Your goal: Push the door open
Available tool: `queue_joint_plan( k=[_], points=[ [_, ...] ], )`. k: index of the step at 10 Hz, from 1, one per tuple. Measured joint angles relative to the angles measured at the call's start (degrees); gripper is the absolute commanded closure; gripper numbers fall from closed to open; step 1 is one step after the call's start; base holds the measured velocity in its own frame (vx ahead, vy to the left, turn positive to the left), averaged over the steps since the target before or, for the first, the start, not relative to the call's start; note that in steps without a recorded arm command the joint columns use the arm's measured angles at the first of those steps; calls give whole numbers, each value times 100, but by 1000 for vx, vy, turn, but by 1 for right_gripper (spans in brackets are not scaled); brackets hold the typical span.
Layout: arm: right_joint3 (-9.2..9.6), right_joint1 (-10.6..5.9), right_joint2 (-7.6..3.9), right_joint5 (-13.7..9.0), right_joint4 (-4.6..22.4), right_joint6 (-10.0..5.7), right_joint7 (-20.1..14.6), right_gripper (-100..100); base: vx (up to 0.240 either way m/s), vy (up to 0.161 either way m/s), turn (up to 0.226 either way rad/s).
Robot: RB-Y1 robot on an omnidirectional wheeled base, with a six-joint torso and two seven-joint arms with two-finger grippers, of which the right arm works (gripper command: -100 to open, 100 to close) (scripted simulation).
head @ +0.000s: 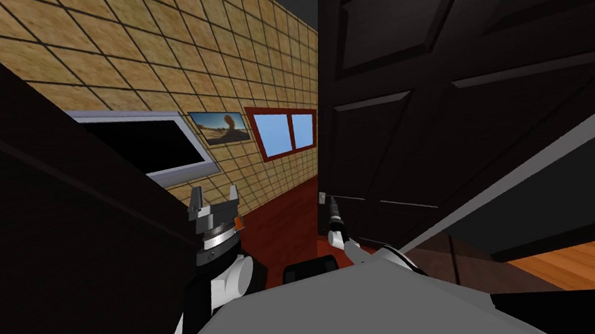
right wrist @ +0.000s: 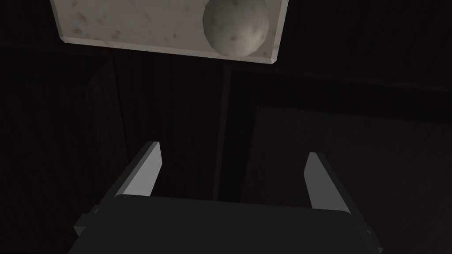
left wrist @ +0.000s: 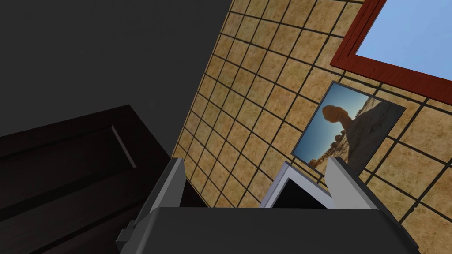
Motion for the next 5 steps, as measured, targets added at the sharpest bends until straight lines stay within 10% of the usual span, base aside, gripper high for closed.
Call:
queue_joint_plan(
  k=[5],
  points=[
    [-35,151,176,-16,-237,84,51,-100,136,23,21]
  ],
)
